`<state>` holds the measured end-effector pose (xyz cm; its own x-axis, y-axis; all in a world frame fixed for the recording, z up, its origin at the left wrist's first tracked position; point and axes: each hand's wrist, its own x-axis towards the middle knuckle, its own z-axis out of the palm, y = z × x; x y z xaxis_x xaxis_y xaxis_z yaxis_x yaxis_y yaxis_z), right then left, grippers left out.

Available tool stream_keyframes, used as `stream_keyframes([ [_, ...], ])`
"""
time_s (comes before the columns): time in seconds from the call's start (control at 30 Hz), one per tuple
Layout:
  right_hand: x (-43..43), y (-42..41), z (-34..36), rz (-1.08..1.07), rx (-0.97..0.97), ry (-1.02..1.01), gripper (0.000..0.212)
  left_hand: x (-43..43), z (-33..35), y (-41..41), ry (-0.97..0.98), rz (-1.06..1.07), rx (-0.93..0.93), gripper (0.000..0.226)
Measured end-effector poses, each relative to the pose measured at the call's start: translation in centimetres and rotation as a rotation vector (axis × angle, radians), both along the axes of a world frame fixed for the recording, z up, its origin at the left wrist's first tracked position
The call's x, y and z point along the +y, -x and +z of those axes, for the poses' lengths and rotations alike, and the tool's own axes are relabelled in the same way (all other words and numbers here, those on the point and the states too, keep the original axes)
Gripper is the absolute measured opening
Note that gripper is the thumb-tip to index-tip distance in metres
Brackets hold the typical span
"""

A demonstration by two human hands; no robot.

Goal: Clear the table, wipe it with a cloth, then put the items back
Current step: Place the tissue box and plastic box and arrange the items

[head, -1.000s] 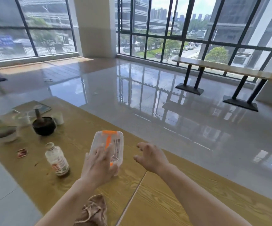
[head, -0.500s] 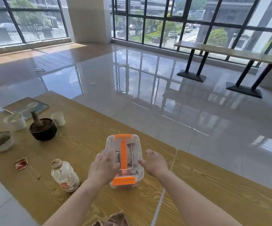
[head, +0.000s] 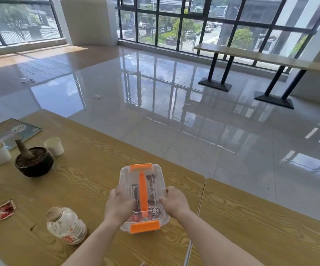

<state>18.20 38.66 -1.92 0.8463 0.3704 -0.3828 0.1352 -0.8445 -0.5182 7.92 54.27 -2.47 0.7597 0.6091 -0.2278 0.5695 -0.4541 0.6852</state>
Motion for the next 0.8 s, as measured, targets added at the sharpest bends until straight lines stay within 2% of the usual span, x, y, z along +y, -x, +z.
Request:
stream_keyframes([
  [0.2,-2.0,-0.2,0.6,-0.107,-0.025,-0.104,0.009,-0.7,0.6,-0.4,-0.048,-0.042,-0.136,0.051],
  [0.47,-8.4,0.2,3.3,-0.25,-0.095,-0.195,0.012,-5.0,1.8,-2.6,-0.051,-0.186,-0.221,0.059],
  [0.8,-18.7,3.7,5.1,-0.462,-0.145,-0.134,0.007,-13.5,1.2,-4.5,0.004,-0.468,-0.254,0.056],
])
